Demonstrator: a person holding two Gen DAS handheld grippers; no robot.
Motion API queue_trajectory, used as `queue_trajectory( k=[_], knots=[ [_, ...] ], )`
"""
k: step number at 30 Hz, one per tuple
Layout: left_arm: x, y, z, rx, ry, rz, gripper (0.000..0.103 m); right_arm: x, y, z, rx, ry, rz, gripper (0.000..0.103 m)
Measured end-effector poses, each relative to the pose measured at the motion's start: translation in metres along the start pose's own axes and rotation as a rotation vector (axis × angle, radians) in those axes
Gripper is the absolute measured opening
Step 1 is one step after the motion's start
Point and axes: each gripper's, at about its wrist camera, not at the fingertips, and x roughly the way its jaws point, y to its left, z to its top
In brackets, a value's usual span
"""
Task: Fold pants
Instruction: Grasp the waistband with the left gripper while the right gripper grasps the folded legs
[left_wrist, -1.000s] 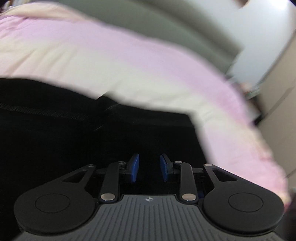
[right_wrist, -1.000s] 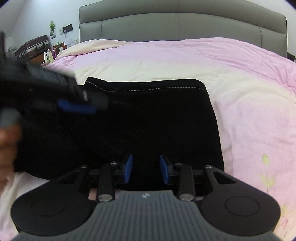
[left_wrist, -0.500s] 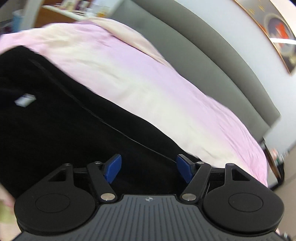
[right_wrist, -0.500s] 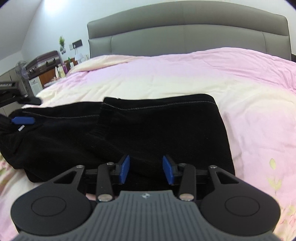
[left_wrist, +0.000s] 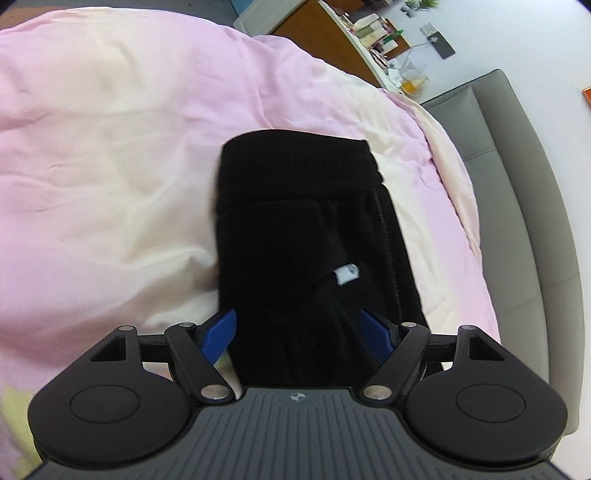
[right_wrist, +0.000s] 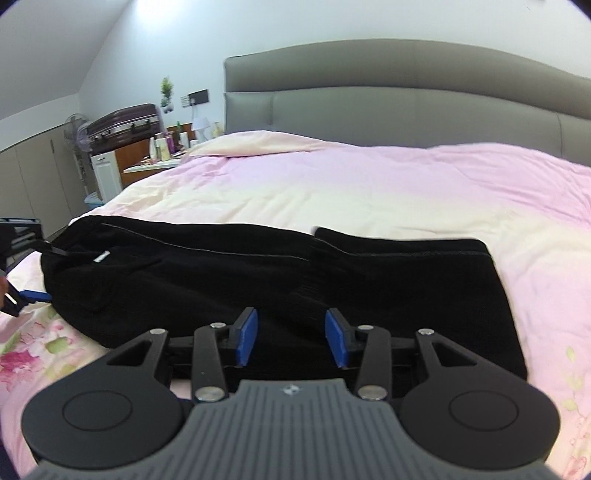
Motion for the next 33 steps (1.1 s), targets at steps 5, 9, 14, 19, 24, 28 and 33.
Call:
queue_trajectory(
  k=[5, 9, 14, 19, 24, 28, 33],
  knots=[
    [0.006, 0.017, 0.004, -0.068, -0.033, -0.007, 0.088, 0.021, 0.086, 0.004, -0.147, 0.000, 0.035, 0.037],
    [0.017, 0.024, 0.015, -0.075, -0.039, -0.070, 0.087, 0.059, 0.163, 0.005, -0.305, 0.016, 0.108, 0.019],
    [0.025, 0.035, 0.018, -0.117, -0.067, -0.153, 0.070, 0.111, 0.218, 0.007, -0.403, 0.040, 0.119, 0.015],
    [0.032, 0.030, 0.012, -0.060, -0.070, -0.158, 0.052, 0.174, 0.212, -0.016, -0.278, 0.258, 0.106, 0.016],
    [0.022, 0.013, 0.005, 0.060, -0.130, -0.172, 0.050, 0.165, 0.167, -0.012, 0.055, 0.209, 0.239, 0.014],
    [0.001, -0.021, -0.010, 0.270, -0.217, -0.211, 0.050, 0.124, 0.137, -0.018, 0.100, 0.146, 0.236, 0.015],
    [-0.022, -0.062, -0.039, 0.557, -0.303, -0.277, 0.050, 0.053, 0.093, -0.020, 0.034, 0.153, 0.212, 0.023]
  ],
)
